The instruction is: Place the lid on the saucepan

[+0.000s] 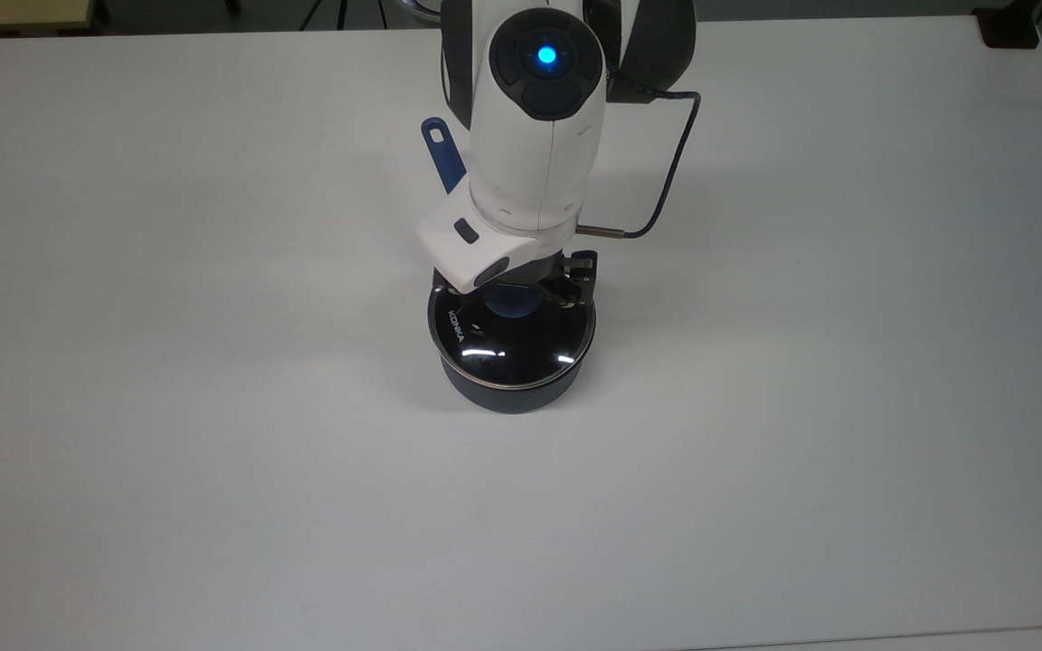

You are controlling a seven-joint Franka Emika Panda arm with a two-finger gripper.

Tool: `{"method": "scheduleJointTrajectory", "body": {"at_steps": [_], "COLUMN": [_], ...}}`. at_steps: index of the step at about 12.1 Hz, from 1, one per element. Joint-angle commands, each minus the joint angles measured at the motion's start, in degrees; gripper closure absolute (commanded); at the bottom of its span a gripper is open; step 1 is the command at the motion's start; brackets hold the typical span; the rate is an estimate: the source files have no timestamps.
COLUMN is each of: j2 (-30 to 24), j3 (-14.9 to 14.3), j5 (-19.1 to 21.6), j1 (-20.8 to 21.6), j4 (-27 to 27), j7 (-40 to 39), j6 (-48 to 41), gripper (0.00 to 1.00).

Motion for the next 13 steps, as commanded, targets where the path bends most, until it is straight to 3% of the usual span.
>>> {"method": "scheduleJointTrajectory", "body": {"at_steps": [1,6,10,13], "j2": [-3.56,-15.07,-25.00,-26.61], "j3": [-0.33,-0.94,-1.03,-1.21], "j5": [0.70,0.44,-0.18,-0.26], "j1": [0.55,-1.55,-10.77,-14.48], "j4": [0.66,-3.81,-11.27,-11.91], "j7": [-1.00,-6.79,-10.40,-9.88], "j6": [-3.62,-14.60,-16.46,-16.02], "gripper": [0.00,0.00,0.00,0.00]}}
